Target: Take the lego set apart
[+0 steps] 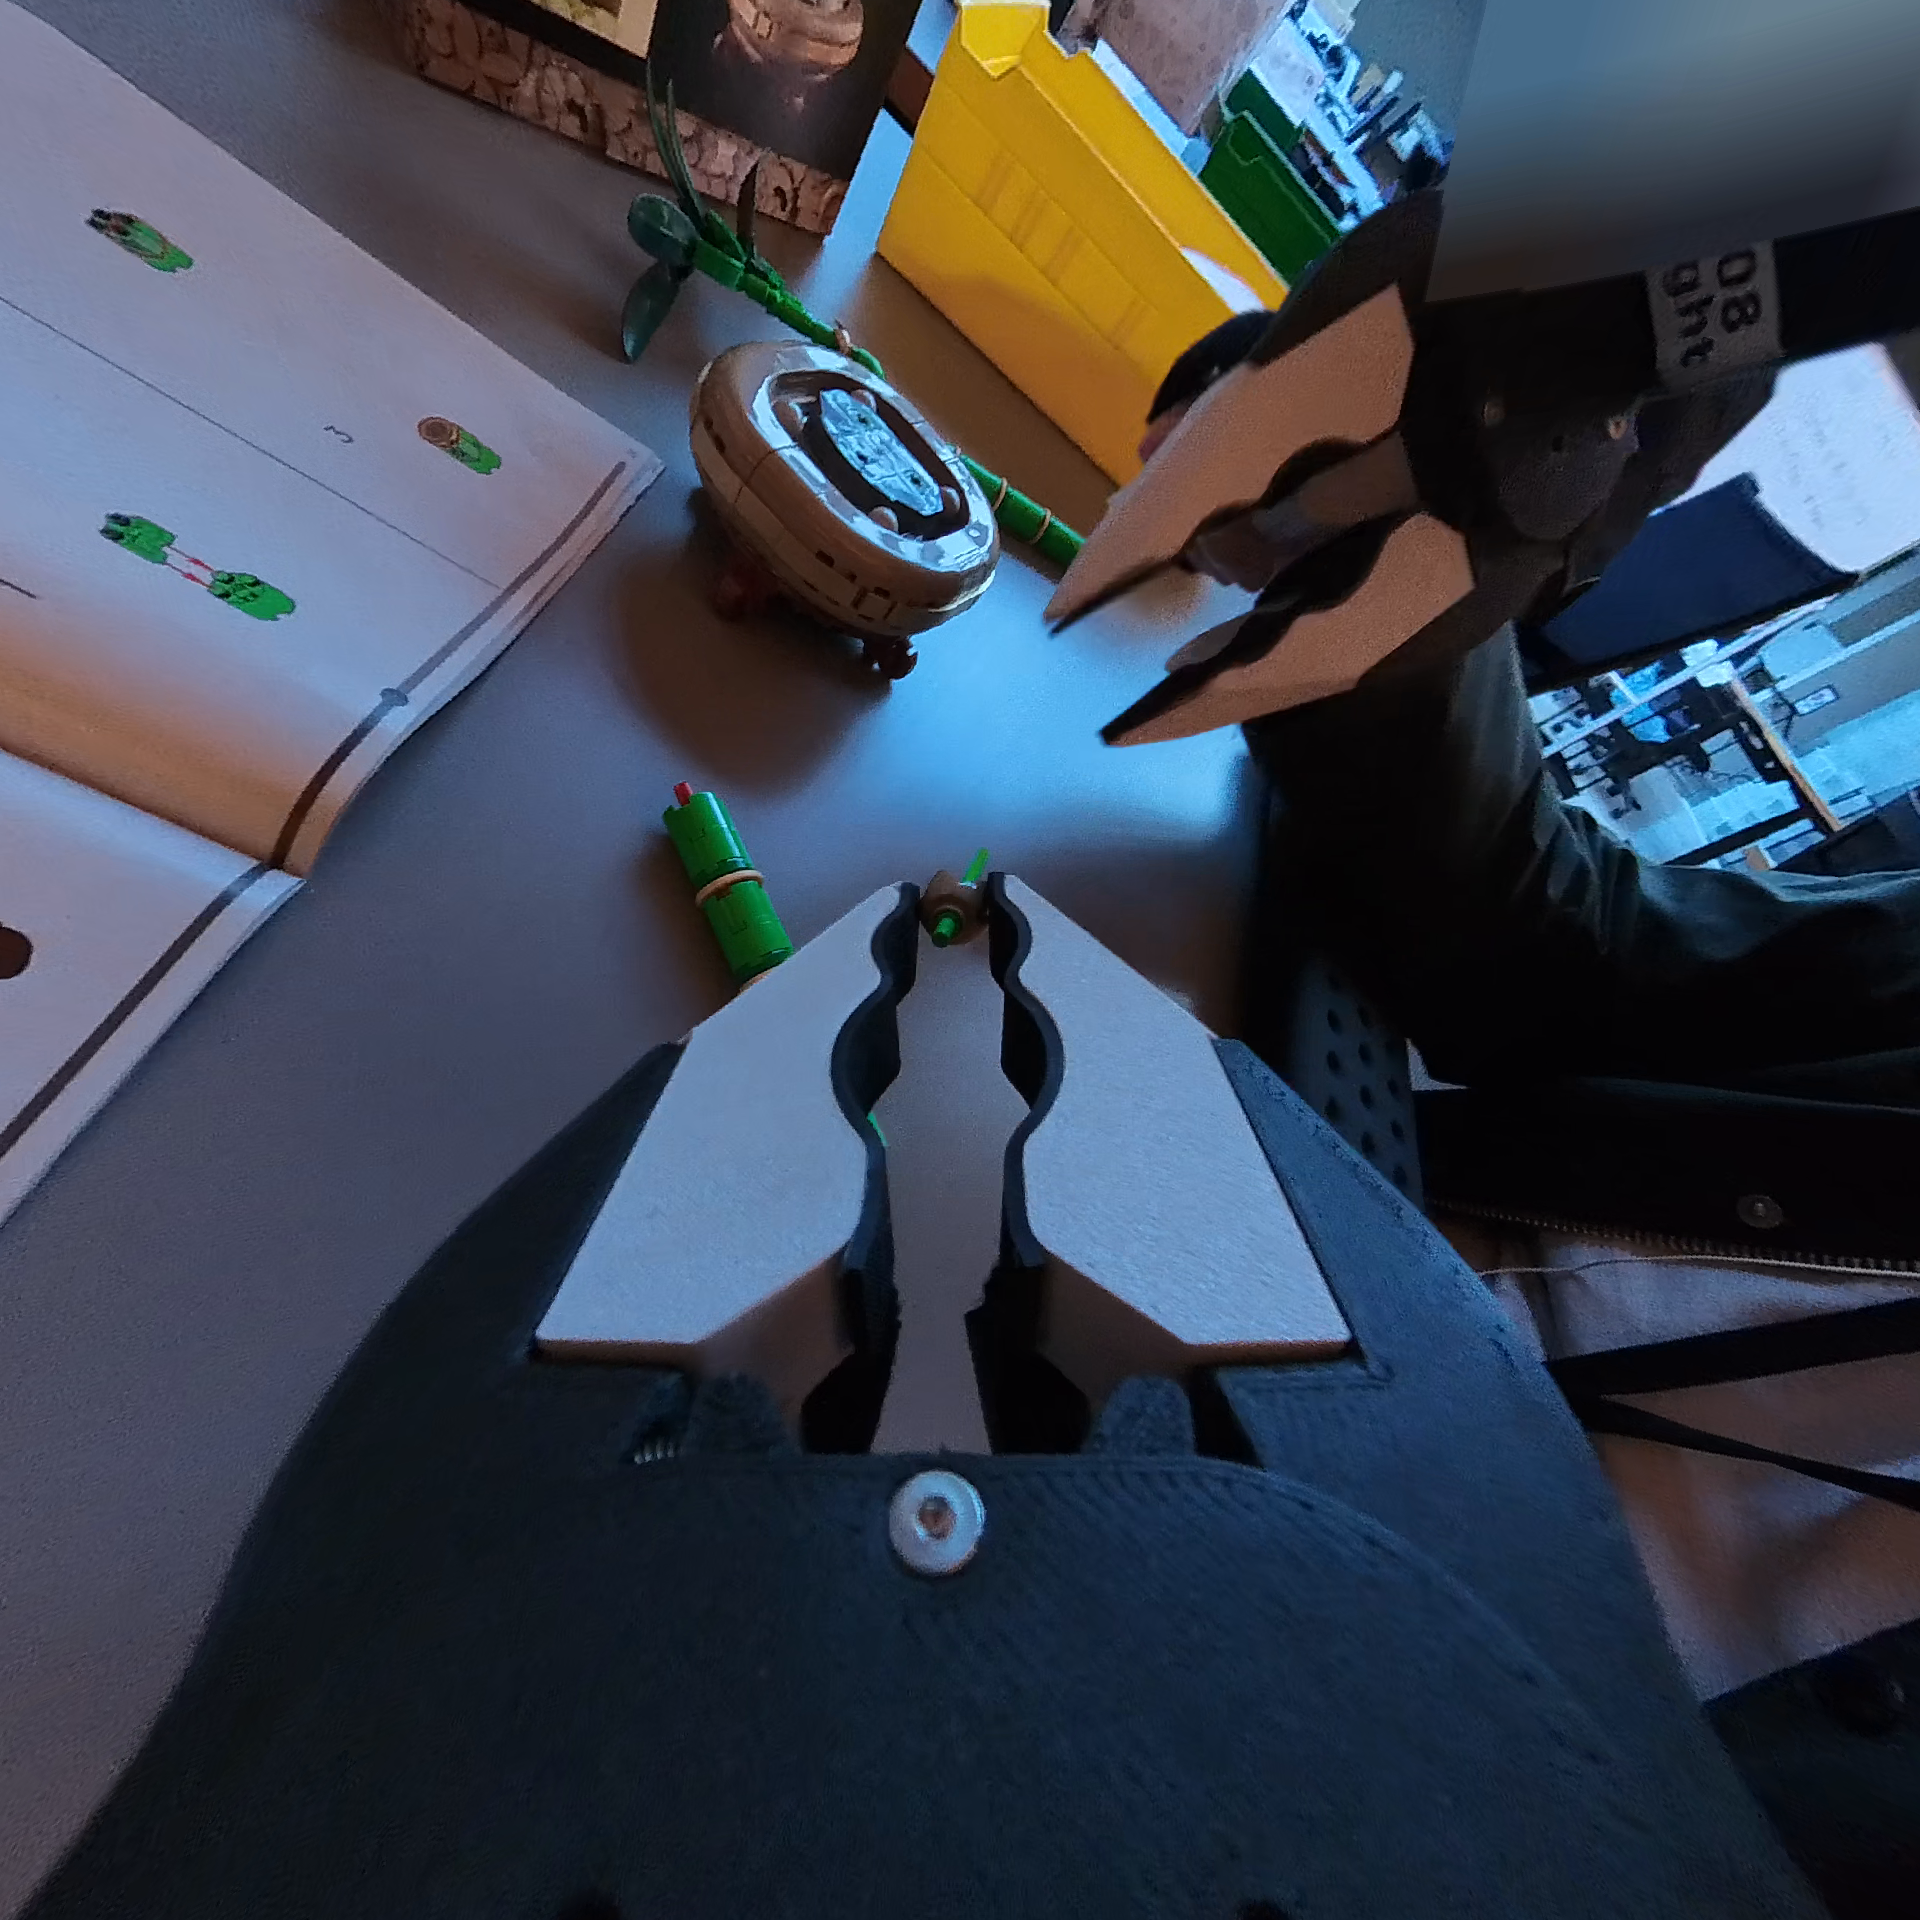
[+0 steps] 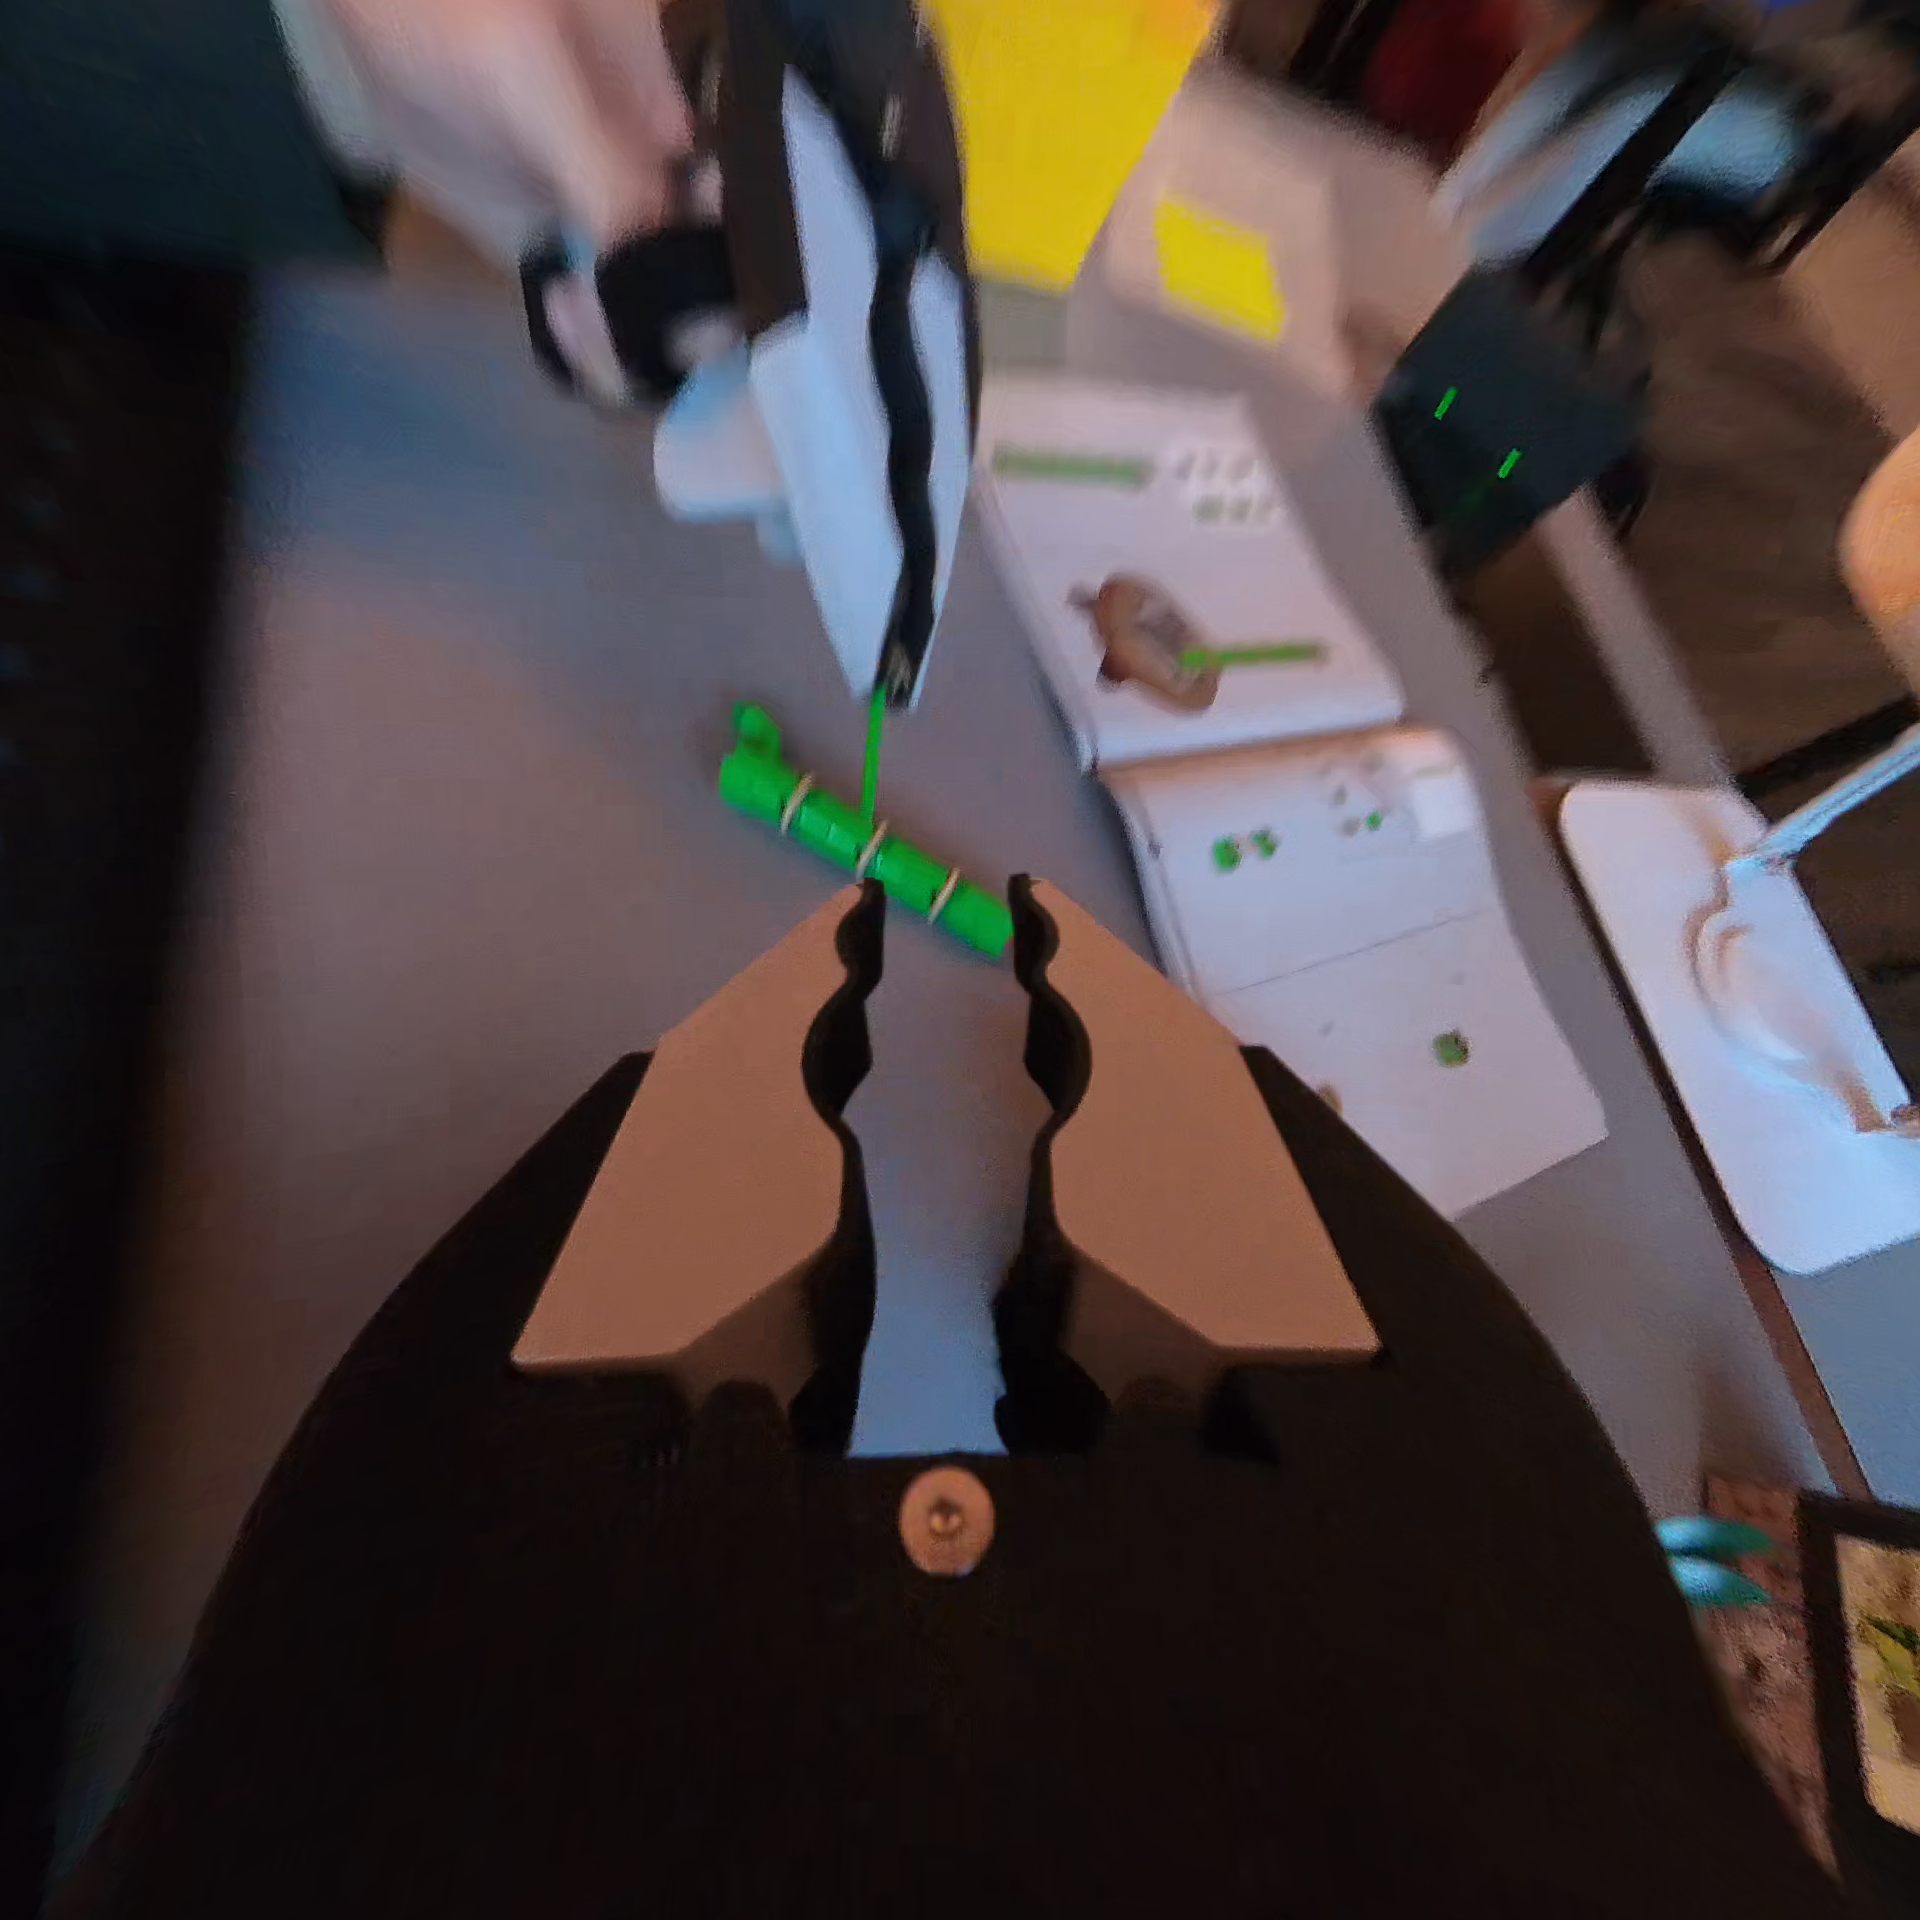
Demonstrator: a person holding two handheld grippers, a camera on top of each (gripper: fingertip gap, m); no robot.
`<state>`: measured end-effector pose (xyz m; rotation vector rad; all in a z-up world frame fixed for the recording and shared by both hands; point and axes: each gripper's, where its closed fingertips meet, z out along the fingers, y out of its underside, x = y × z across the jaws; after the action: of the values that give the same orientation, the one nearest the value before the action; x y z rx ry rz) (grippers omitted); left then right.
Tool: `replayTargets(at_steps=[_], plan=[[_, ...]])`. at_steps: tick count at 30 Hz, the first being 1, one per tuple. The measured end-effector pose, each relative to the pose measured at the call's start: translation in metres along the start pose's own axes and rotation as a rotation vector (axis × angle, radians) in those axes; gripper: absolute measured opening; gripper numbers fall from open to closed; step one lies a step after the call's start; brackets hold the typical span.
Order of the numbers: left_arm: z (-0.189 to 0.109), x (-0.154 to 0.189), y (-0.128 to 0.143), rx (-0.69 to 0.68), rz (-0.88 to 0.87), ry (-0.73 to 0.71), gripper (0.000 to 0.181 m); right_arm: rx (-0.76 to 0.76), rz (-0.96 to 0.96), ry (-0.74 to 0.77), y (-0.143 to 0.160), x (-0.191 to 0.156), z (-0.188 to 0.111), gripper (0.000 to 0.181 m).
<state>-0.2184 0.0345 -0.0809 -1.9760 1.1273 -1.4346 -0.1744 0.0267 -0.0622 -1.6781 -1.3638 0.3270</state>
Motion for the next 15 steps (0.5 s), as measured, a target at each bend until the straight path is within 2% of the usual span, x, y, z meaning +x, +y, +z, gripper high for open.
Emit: replayTargets(at_steps=[2, 3, 7, 9, 11, 12, 13, 15], plan=[[0.001, 0.006, -0.003, 0.019, -0.014, 0.041, 0.011, 0.152, 0.037, 0.001, -0.023, 0.002, -0.004, 0.032], [0.001, 0.011, -0.004, 0.03, -0.024, 0.07, 0.011, 0.18, 0.043, -0.014, -0.029, -0.002, -0.002, 0.035], [0.003, 0.025, -0.009, 0.065, -0.047, 0.154, 0.011, 0.108, 0.003, -0.036, -0.024, -0.015, 0.018, 0.034], [0.004, 0.027, -0.009, 0.065, -0.037, 0.157, 0.011, 0.09, 0.024, -0.054, -0.021, -0.019, 0.025, 0.024], [0.004, 0.028, -0.009, 0.065, -0.029, 0.159, 0.011, 0.065, 0.022, -0.072, -0.017, -0.022, 0.029, 0.001], [0.004, 0.029, -0.01, 0.067, -0.028, 0.163, 0.011, 0.06, 0.014, -0.073, -0.016, -0.022, 0.03, 0.001], [0.003, 0.032, -0.011, 0.076, -0.028, 0.187, 0.018, 0.062, 0.004, -0.069, -0.016, -0.021, 0.028, 0.0], [-0.005, 0.037, -0.023, 0.138, -0.063, 0.232, 0.041, 0.076, 0.018, -0.059, -0.016, -0.017, 0.024, 0.0]])
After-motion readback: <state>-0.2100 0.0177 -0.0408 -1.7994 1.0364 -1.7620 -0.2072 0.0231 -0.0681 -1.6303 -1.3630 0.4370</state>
